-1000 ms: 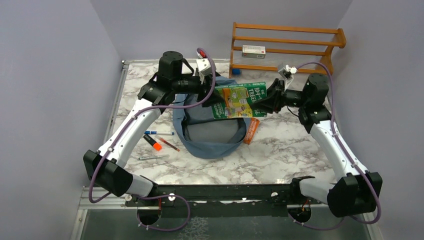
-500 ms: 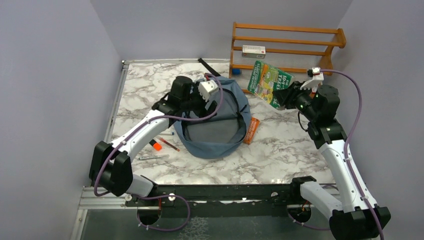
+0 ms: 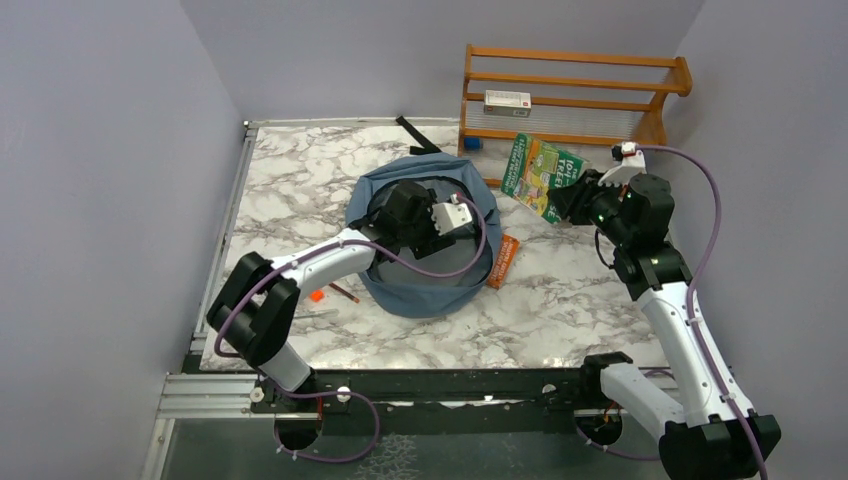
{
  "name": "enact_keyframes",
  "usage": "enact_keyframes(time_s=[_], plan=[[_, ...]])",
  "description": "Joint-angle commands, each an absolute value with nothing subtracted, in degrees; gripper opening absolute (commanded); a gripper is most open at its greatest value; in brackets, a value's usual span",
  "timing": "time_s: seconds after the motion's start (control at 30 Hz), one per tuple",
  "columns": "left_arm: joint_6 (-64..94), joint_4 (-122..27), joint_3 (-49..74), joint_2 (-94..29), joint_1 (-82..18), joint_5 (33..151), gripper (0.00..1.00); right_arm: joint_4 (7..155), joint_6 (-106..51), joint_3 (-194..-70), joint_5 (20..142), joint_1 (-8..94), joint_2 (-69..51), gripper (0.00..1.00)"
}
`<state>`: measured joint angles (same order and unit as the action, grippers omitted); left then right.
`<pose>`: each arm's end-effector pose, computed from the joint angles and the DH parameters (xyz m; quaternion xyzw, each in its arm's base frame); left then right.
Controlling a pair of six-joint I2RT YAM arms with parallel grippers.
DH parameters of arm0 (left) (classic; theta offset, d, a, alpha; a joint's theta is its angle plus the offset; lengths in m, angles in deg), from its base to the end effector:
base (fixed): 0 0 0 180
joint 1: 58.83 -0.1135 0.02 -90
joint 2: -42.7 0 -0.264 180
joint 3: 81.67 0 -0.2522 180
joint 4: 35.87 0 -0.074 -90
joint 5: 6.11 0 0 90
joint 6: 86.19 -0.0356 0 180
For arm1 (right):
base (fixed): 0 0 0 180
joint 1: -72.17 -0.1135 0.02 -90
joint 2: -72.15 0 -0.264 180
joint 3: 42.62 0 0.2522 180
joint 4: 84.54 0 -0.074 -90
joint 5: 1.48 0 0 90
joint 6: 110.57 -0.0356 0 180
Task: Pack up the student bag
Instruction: Pick up the book from the center of the board, then place the book in the student bag.
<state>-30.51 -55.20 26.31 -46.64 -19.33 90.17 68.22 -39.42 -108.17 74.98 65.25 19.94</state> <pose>0.2641 -0.2228 0.2371 0.5555 0.6986 -0.0692 0.4456 0.2065 0.0335 0.3542 0.0090 0.7853 0.2270 0.5759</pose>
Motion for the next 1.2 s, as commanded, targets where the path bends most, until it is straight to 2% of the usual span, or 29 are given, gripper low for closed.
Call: enact_keyframes(time_s=[0.0,0.87,0.93,1.17], plan=[[-35.52,-51.25,26.27,-50.57,-18.29,81.7,0.76,71.77,-38.97,-108.03,75.62,65.21,22.07,0.0],[-42.44,-46.66,27.65,-59.3,-16.72,68.19,0.72,72.95,-40.9,-106.27,72.99,65.18,21.4,0.01],[-42.84,-45.6,27.94,-59.52,-16.73,66.09,0.65,73.06,-41.31,-106.01,73.04,65.18,21.46,0.0],[-39.61,-46.26,24.66,-59.71,-16.73,63.48,0.18,72.56,-43.73,-104.93,74.6,65.22,22.88,0.01]])
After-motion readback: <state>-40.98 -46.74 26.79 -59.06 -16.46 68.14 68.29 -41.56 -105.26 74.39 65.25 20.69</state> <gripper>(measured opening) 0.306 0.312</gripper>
